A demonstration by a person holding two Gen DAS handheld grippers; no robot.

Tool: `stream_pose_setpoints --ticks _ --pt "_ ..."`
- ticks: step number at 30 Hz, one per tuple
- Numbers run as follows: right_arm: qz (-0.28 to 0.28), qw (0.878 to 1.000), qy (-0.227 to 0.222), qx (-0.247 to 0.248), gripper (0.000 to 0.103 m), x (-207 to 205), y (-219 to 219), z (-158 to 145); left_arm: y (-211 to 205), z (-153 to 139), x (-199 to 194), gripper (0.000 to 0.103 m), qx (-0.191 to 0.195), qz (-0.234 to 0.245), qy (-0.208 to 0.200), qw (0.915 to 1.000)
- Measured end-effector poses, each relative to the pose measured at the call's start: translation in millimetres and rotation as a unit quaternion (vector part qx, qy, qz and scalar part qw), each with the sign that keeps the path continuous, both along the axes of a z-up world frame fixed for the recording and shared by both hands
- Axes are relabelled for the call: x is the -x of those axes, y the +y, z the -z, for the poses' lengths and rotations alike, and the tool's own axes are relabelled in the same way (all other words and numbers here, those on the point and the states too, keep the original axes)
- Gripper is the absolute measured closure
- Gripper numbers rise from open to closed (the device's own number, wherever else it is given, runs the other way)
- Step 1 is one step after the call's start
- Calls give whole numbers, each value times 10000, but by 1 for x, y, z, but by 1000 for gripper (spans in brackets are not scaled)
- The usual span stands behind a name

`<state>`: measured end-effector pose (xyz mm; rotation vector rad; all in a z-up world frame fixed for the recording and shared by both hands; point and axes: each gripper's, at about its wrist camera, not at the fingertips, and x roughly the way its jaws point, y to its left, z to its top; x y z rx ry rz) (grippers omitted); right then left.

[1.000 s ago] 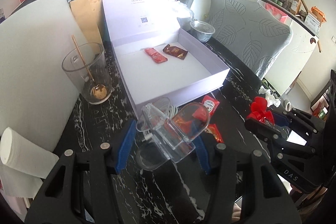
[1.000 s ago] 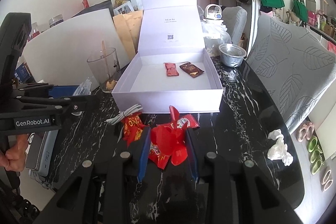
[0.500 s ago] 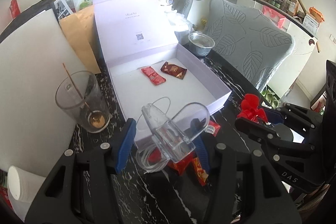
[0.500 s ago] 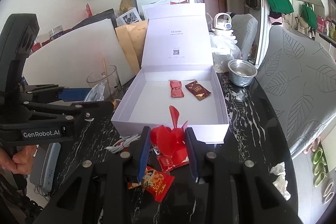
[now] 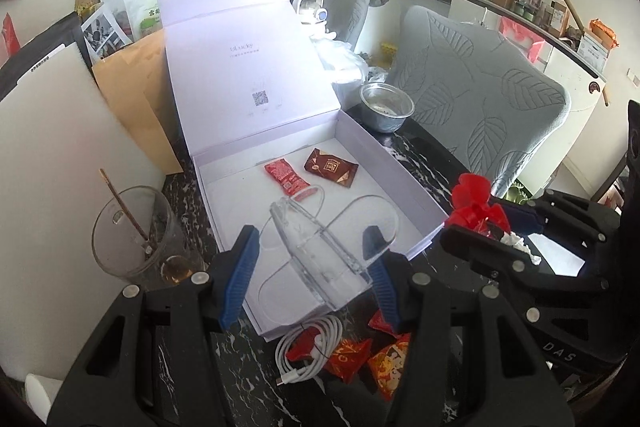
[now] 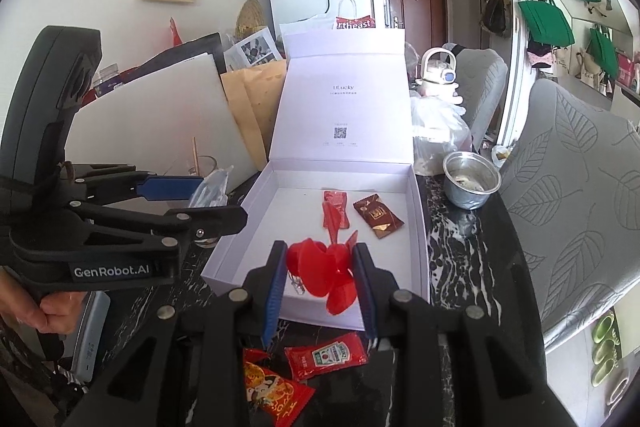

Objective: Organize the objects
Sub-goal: 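Carry red fan in right gripper and clear container in left gripper into white box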

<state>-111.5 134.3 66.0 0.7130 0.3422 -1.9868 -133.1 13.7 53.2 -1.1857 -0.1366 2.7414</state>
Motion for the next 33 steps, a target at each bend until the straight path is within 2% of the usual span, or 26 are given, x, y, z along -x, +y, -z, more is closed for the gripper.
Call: stream_pose_setpoints --ticks 18,25,30,33 --pt "-166 9997 149 -32 70 70 -43 -3 -11 4 87 51 82 -118 -53 9999" --pt "-247 9994 214 -81 70 95 -61 -2 -11 14 116 51 105 -133 -157 9997" --pt "-350 9993 64 -135 70 113 -74 2 -8 23 132 51 127 -85 -247 9996" --pt "-356 9990 157 -220 70 118 -81 4 -7 27 142 51 191 -87 -287 9994"
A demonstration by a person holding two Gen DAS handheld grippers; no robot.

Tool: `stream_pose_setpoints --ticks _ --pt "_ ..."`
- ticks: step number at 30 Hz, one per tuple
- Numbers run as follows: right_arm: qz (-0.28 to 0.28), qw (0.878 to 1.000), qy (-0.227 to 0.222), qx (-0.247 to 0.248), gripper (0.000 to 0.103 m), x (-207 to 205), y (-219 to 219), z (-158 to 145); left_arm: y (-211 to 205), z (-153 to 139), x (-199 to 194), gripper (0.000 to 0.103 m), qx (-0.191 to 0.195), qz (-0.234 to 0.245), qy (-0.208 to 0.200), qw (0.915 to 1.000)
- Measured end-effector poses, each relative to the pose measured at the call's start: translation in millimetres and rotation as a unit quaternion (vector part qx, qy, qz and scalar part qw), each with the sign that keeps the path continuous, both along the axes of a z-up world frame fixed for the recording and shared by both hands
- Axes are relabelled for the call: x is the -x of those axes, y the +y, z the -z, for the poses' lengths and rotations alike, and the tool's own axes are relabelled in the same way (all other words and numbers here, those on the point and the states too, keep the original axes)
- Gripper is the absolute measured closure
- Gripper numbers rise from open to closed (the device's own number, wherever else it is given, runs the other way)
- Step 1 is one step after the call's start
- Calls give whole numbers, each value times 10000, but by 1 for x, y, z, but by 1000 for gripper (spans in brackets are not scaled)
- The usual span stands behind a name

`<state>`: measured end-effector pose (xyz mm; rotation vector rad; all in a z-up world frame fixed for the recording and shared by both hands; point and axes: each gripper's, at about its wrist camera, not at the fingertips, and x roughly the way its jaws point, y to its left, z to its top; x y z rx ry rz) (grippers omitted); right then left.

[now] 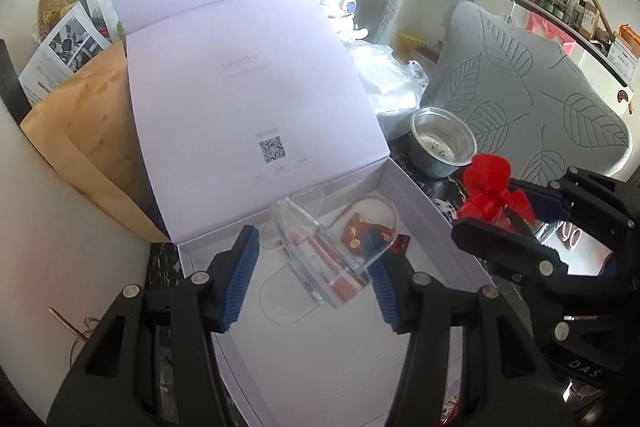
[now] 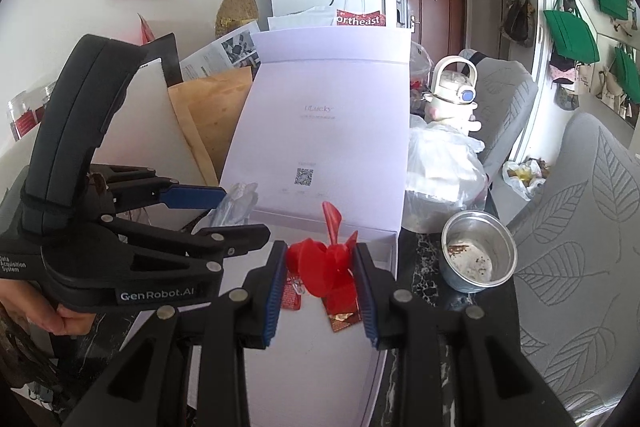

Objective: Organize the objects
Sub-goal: 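Carry red fan in right gripper and clear container in left gripper into white box, then open right gripper to drop red fan while left gripper releases clear container in box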

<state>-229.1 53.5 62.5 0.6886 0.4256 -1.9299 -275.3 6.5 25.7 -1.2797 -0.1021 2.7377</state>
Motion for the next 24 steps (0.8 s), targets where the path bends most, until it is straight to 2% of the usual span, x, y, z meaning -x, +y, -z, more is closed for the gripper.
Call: stream_pose_setpoints --ticks 9,24 --pt "-36 9999 53 -155 70 18 -15 8 -3 18 25 51 44 -55 -206 9998" --pt "72 9983 -160 -564 70 54 -37 50 0 54 51 50 177 -49 -626 9979"
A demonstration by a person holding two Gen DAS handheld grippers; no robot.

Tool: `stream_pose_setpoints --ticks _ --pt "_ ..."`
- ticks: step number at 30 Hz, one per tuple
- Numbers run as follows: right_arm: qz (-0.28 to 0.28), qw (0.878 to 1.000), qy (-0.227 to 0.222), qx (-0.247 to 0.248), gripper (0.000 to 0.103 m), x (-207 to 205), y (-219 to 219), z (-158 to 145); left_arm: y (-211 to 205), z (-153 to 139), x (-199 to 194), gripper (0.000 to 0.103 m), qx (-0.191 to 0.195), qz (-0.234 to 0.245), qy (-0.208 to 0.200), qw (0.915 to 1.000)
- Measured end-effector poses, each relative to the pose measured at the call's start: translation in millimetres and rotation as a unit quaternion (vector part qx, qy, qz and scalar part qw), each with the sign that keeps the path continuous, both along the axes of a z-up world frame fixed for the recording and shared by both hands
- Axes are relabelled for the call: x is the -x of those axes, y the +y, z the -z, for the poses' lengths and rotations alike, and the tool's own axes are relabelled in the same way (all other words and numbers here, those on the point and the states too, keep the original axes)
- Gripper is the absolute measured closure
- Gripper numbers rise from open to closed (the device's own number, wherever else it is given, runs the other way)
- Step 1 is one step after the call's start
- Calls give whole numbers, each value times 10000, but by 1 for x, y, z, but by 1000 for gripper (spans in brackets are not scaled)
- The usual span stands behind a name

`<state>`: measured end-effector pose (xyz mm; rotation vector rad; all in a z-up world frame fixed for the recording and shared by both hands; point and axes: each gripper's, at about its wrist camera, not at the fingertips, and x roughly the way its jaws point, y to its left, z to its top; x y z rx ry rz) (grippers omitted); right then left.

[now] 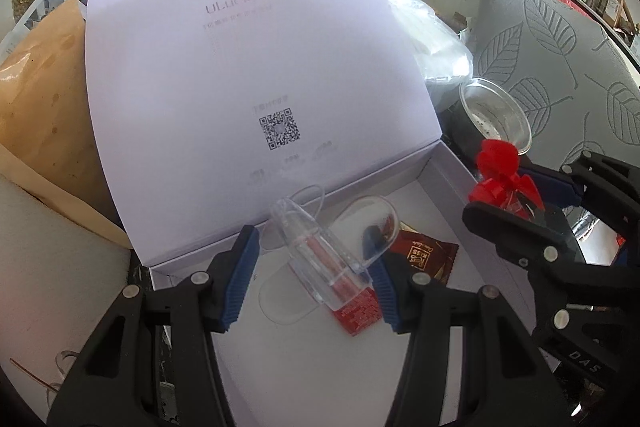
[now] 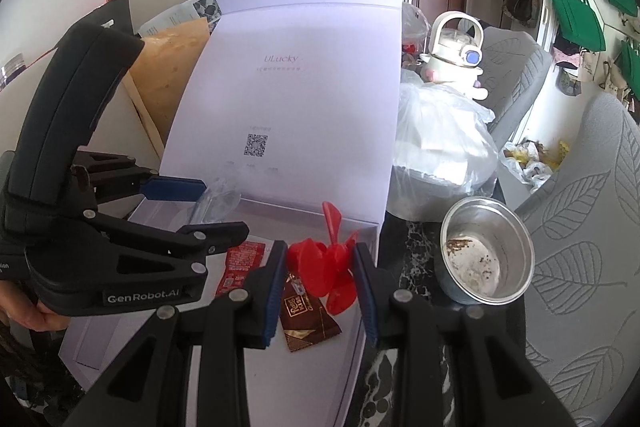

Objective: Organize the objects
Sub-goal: 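Open right gripper to drop red fan while left gripper releases clear container in box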

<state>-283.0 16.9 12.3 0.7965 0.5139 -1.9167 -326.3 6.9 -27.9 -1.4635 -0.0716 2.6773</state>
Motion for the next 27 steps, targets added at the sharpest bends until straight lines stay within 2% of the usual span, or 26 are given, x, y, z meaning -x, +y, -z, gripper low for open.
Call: stream_pose_setpoints --ticks 9,20,27 --pt "45 9999 -12 -130 70 6 -13 13 0 12 7 51 -55 24 -226 9997" --pt "146 9996 169 -167 70 2 -13 5 0 10 5 49 -55 -74 -316 9995" --pt "298 9991 272 -117 69 0 -4 -9 -1 0 -3 37 -48 -178 -290 9994"
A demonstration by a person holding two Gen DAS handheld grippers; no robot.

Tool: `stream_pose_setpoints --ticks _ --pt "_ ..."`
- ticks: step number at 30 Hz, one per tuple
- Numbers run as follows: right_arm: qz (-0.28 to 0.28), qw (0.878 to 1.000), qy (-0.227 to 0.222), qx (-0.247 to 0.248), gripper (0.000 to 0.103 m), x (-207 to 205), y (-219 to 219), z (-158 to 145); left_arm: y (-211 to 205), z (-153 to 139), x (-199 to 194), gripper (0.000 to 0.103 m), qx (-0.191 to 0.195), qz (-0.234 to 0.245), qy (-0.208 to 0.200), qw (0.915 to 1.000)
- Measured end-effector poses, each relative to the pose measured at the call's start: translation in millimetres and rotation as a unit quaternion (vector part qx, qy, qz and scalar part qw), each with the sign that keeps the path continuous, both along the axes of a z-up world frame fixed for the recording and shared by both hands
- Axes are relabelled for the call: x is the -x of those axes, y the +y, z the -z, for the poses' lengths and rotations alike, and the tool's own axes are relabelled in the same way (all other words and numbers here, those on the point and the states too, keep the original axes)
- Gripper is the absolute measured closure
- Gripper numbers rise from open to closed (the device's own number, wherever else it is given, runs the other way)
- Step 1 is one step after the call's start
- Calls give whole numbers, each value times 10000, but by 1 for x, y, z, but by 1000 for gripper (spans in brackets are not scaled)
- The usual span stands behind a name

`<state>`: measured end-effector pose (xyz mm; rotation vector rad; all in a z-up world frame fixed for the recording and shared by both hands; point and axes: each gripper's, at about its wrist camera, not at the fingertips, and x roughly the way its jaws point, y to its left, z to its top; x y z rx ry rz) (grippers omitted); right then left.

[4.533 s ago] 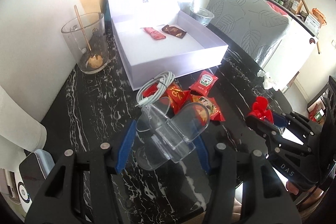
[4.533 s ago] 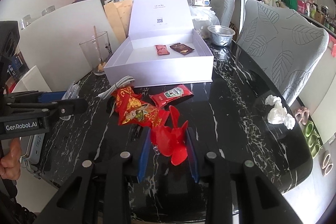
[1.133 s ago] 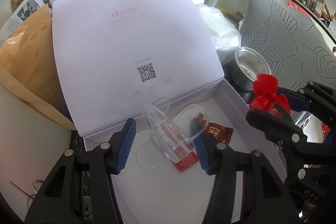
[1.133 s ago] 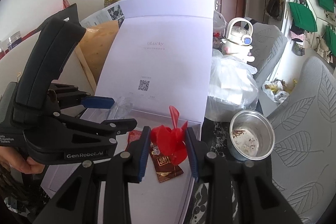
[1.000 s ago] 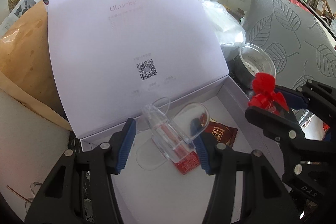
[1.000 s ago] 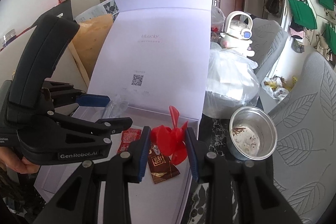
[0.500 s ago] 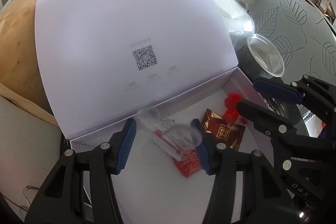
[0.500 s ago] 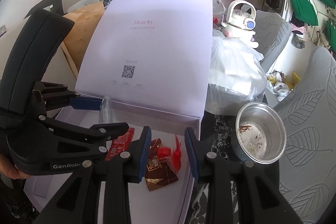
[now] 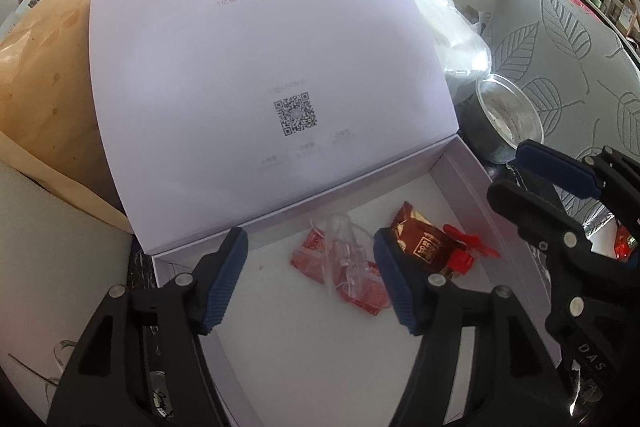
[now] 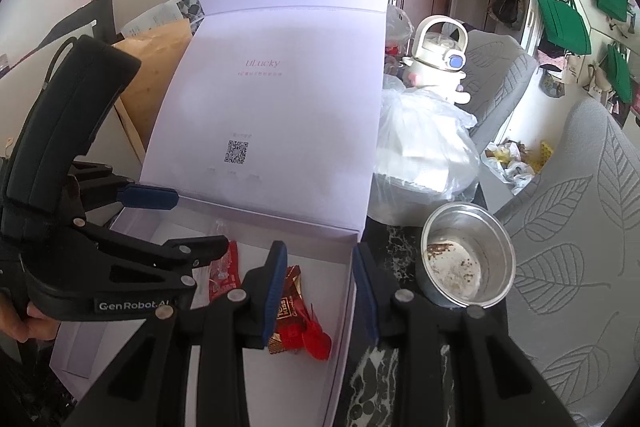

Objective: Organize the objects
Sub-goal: 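Open right gripper to drop red fan while left gripper releases clear container in box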

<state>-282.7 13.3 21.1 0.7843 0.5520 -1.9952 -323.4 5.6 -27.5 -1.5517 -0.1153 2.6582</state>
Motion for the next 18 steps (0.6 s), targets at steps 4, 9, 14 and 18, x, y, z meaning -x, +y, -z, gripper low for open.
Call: stream_pose_setpoints --ticks 4,9,14,18 --pt "74 9999 73 53 62 -3 5 -11 2 -11 -8 35 -6 -14 94 10000" --pt "152 9996 176 183 58 -8 13 -29 -2 -28 -19 33 -122 -40 218 9997" --pt "229 9988 338 259 55 -20 22 -48 -13 -47 -25 32 -102 -31 396 9992" --pt "265 9981 438 338 55 -31 30 -63 -22 -66 -37 31 -157 -80 522 9985"
